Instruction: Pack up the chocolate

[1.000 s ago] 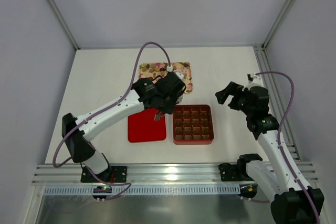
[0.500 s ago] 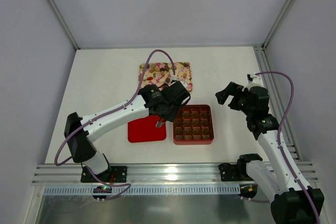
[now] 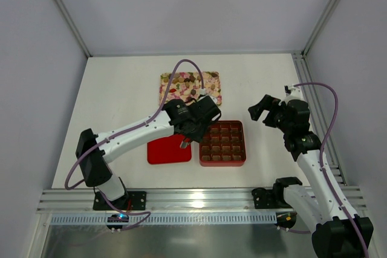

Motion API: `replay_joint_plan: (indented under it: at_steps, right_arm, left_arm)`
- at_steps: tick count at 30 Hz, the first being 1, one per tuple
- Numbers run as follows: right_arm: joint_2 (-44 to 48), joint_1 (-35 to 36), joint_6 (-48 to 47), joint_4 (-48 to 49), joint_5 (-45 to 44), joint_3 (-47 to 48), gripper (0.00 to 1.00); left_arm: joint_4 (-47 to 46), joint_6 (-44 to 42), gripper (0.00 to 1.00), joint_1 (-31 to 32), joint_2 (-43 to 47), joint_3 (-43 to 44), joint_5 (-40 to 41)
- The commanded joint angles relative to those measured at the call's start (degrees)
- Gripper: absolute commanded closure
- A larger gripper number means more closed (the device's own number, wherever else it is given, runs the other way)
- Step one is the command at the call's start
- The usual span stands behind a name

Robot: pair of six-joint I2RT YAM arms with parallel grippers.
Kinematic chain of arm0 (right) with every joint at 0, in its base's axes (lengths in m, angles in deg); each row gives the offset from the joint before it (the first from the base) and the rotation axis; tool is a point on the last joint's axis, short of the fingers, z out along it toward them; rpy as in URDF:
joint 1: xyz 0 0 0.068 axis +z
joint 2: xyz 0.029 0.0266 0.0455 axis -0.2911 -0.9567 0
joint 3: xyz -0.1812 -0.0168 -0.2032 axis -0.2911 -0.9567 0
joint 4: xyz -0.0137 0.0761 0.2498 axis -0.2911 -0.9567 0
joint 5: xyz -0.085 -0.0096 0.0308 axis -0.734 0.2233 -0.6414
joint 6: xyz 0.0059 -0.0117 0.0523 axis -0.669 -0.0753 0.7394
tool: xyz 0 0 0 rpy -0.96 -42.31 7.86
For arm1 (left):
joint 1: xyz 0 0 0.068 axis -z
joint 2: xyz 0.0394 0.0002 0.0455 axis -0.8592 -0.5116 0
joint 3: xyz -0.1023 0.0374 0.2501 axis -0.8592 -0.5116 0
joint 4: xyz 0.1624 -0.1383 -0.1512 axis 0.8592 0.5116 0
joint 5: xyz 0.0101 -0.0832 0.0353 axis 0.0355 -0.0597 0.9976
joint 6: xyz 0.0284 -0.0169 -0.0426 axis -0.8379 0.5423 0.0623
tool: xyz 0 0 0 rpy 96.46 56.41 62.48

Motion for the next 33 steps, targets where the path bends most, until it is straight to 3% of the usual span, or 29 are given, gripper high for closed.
replay_joint_plan:
  at_steps: [1, 19, 25, 33]
  right_arm:
    - [0.45, 0.04, -0.56, 1.01, -0.62, 1.72, 0.00]
    - [0.53, 0.04, -0.48, 0.40, -0.89, 2.07, 0.00]
    - [0.53, 0.04, -0.47, -2.93, -1.06, 4.52, 0.00]
    - [0.80, -0.05, -0.39, -8.21, -1.85, 8.57, 0.00]
  left_arm:
    - [-0.68, 0.95, 0.61, 0.38, 0.11, 0.10, 1.57]
    - [0.11, 0.42, 0.58, 0.38, 1.07, 1.60, 1.75]
    - [1.08, -1.33, 0.57, 0.20, 1.69, 6.15, 4.55]
    - [2.05, -4.06, 0.57, -7.77, -0.06, 12.58, 4.65]
